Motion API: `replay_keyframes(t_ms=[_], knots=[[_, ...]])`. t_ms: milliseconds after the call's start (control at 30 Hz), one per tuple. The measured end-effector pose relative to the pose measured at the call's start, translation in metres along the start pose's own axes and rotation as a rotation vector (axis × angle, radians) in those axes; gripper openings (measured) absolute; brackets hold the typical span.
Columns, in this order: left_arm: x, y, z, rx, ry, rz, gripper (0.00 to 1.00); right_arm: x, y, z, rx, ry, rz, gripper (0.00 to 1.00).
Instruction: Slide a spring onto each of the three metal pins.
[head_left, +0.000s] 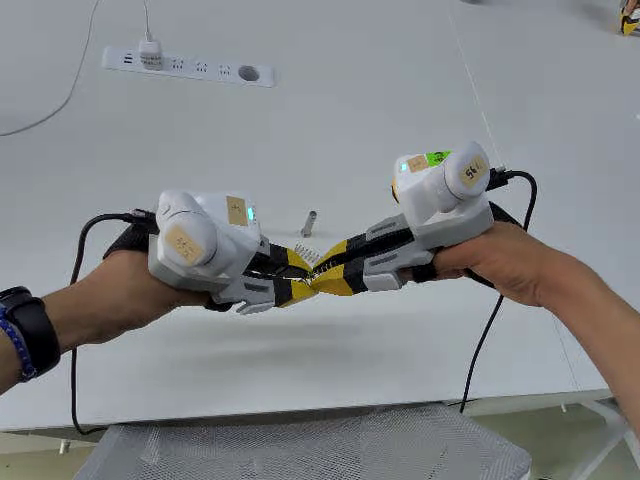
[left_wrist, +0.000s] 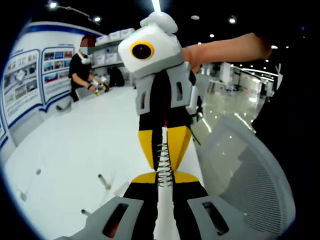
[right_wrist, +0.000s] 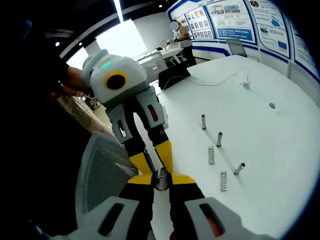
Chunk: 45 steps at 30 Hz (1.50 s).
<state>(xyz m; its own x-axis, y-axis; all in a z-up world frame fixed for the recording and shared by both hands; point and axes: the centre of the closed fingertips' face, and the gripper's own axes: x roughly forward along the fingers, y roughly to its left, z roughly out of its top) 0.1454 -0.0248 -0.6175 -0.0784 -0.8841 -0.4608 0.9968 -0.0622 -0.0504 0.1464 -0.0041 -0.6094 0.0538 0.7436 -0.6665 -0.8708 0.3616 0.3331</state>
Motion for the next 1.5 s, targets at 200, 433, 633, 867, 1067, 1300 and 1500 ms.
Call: replay_keyframes(t_ms=[200, 433, 633, 867, 1067, 1300, 1500], knots=[[0.0, -0.002, 0.004, 0.01, -0.005, -0.016, 0.09, -0.002, 0.005, 0.0, -0.063, 0.041, 0.02, 0.13], [-0.003, 0.0, 0.008, 0.002, -0.021, -0.022, 0.09, -0.004, 0.006, 0.003, -0.138, 0.071, 0.028, 0.13], [-0.003, 0.001, 0.007, 0.002, -0.031, -0.021, 0.09, -0.003, 0.005, 0.004, -0.178, 0.089, 0.028, 0.12], [0.002, 0.001, -0.002, 0.014, -0.029, -0.01, 0.1, 0.004, 0.002, -0.003, -0.178, 0.138, 0.029, 0.12], [0.003, 0.006, -0.006, -0.01, -0.034, 0.016, 0.1, 0.007, -0.008, -0.006, -0.173, 0.148, 0.02, 0.12], [0.004, 0.013, -0.012, -0.023, -0.026, 0.036, 0.11, 0.011, -0.016, -0.006, -0.167, 0.158, 0.007, 0.12], [0.001, 0.023, -0.016, -0.036, -0.023, 0.059, 0.11, 0.011, -0.026, -0.002, -0.157, 0.144, -0.015, 0.12]])
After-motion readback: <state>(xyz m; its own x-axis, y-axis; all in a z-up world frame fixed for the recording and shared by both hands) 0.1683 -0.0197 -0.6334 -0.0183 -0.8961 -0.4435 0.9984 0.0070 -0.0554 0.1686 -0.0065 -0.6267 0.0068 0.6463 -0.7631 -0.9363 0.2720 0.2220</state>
